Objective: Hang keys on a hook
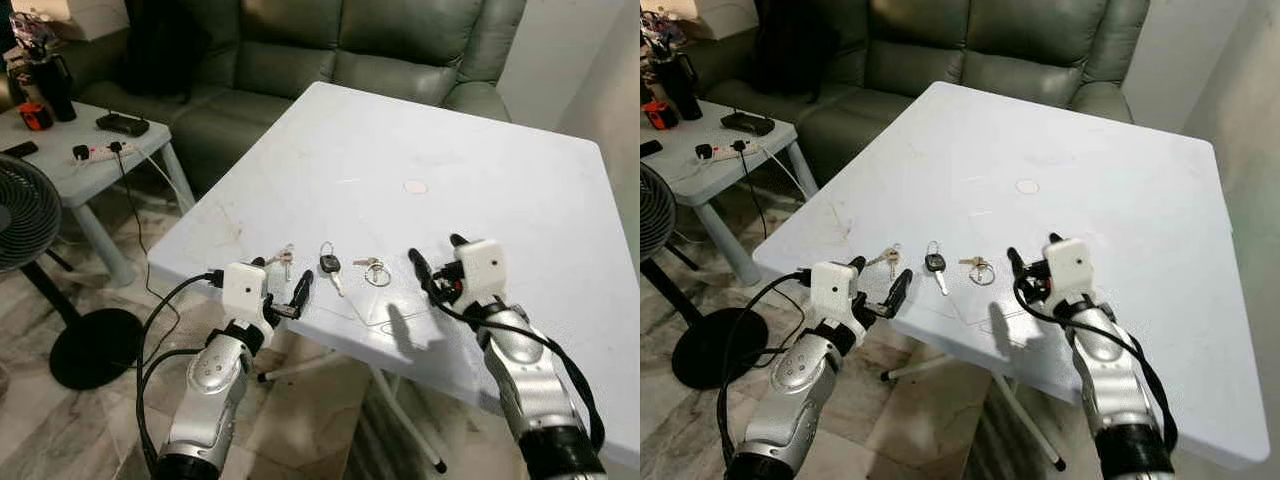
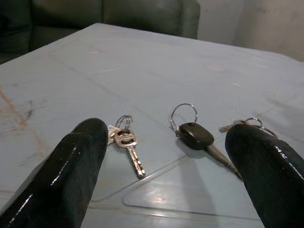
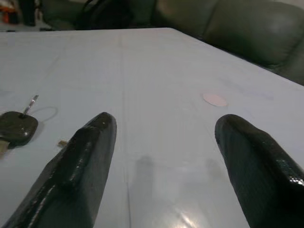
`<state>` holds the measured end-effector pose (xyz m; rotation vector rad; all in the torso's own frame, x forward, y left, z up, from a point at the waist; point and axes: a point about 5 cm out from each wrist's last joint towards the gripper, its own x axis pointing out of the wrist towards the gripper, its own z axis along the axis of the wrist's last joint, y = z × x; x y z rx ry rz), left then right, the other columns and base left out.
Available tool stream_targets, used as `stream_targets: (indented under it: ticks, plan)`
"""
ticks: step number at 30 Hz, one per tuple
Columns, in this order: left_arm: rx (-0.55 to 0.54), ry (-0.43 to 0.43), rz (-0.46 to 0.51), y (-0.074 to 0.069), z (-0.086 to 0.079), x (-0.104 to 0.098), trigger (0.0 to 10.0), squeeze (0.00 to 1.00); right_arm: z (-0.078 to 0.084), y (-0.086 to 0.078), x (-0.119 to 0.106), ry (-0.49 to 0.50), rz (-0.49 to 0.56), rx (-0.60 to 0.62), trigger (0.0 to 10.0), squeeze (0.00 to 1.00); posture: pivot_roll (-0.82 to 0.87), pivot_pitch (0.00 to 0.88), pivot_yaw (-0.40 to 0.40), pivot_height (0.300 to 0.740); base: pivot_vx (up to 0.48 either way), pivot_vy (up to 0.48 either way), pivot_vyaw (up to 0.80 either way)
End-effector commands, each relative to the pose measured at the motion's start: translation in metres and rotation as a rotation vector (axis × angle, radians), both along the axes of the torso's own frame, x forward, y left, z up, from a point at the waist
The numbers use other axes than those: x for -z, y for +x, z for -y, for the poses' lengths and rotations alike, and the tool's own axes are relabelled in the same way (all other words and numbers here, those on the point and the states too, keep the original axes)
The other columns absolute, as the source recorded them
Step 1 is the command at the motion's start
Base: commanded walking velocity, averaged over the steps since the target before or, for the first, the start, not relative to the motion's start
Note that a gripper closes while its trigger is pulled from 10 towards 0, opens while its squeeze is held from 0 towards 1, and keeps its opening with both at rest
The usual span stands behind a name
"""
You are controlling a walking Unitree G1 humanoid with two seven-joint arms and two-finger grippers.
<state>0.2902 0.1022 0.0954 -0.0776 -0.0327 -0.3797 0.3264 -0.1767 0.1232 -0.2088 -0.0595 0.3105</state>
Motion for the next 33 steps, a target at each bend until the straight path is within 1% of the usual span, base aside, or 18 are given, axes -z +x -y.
stream_targets:
  ticks: [1,3,4,5,8,10,11,13,14,17,19,24,27,29,30,31,32,33]
  plan:
    - [0.001,0.010,0.015,-0.001,0.000,-0.003,10.0,0.00,-0.002,0.001,0.000,-0.013,-0.004,-0.020,10.0,0.00,0.03,0.087,-0.039,0.740,0.000,0.000,0.00]
    - [0.018,0.029,0.034,-0.005,0.003,-0.006,10.0,0.00,-0.010,0.009,-0.003,-0.036,-0.017,-0.057,10.0,0.00,0.04,0.100,-0.048,0.740,0.000,0.000,0.00]
    - [0.018,0.029,0.034,-0.005,0.003,-0.006,10.0,0.00,-0.010,0.009,-0.003,-0.036,-0.017,-0.057,10.0,0.00,0.04,0.100,-0.048,0.740,0.000,0.000,0.00]
    - [0.024,0.032,0.042,-0.008,0.004,-0.008,10.0,0.00,-0.012,0.011,-0.003,-0.059,-0.027,-0.070,10.0,0.00,0.04,0.107,-0.054,0.740,0.000,0.000,0.00]
    - [0.032,0.048,0.049,-0.012,0.006,-0.008,10.0,0.00,-0.018,0.012,-0.002,-0.066,-0.045,-0.127,10.0,0.00,0.05,0.121,-0.067,0.740,0.000,0.000,0.00]
    - [0.037,0.049,0.053,-0.014,0.008,-0.009,10.0,0.00,-0.020,0.014,0.001,-0.069,-0.088,-0.146,10.0,0.00,0.06,0.127,-0.073,0.740,0.000,0.000,0.00]
    - [0.042,0.048,0.055,-0.017,0.010,-0.010,10.0,0.00,-0.023,0.013,0.002,-0.076,-0.107,-0.182,10.0,0.00,0.06,0.135,-0.080,0.740,0.000,0.000,0.00]
    - [0.045,0.050,0.059,-0.019,0.012,-0.010,10.0,0.00,-0.024,0.012,0.002,-0.087,-0.112,-0.197,10.0,0.00,0.06,0.147,-0.089,0.740,0.000,0.000,0.00]
    - [0.046,0.050,0.060,-0.020,0.013,-0.010,10.0,0.00,-0.024,0.013,0.004,-0.082,-0.137,-0.199,10.0,0.00,0.06,0.147,-0.089,0.740,0.000,0.000,0.00]
    - [0.050,0.047,0.059,-0.023,0.015,-0.011,10.0,0.00,-0.025,0.013,0.003,-0.076,-0.144,-0.226,10.0,0.00,0.07,0.158,-0.100,0.740,0.000,0.000,0.00]
    - [0.057,0.045,0.056,-0.026,0.017,-0.011,10.0,0.00,-0.026,0.016,0.005,-0.072,-0.174,-0.217,10.0,0.00,0.07,0.162,-0.104,0.740,0.000,0.000,0.00]
    - [0.063,0.043,0.043,-0.033,0.021,-0.010,10.0,0.00,-0.036,0.019,0.000,-0.023,-0.167,-0.256,10.0,0.00,0.07,0.180,-0.110,0.740,0.000,0.000,0.00]
    - [0.064,0.042,0.034,-0.036,0.021,-0.009,10.0,0.00,-0.043,0.019,-0.002,-0.028,-0.150,-0.271,10.0,0.00,0.07,0.186,-0.111,0.740,0.000,0.000,0.00]
    - [0.065,0.044,0.032,-0.037,0.021,-0.008,10.0,0.00,-0.046,0.019,-0.002,-0.003,-0.164,-0.279,10.0,0.00,0.07,0.192,-0.112,0.740,0.000,0.000,0.00]
    - [0.063,0.046,0.028,-0.038,0.020,-0.008,10.0,0.00,-0.049,0.019,-0.004,0.021,-0.154,-0.293,9.7,0.00,0.08,0.193,-0.112,0.740,0.000,0.000,0.00]
    - [0.062,0.046,0.026,-0.038,0.020,-0.009,10.0,0.00,-0.051,0.019,-0.004,0.023,-0.149,-0.291,9.1,0.00,0.08,0.196,-0.111,0.740,0.000,0.000,0.00]
    - [0.059,0.047,0.023,-0.039,0.019,-0.009,10.0,0.00,-0.054,0.020,-0.004,0.035,-0.155,-0.286,9.6,0.00,0.08,0.197,-0.111,0.740,0.000,0.000,0.00]
    - [0.058,0.047,0.022,-0.039,0.019,-0.009,10.0,0.00,-0.054,0.020,-0.005,0.047,-0.151,-0.283,7.4,0.00,0.08,0.198,-0.110,0.740,0.000,0.000,0.00]
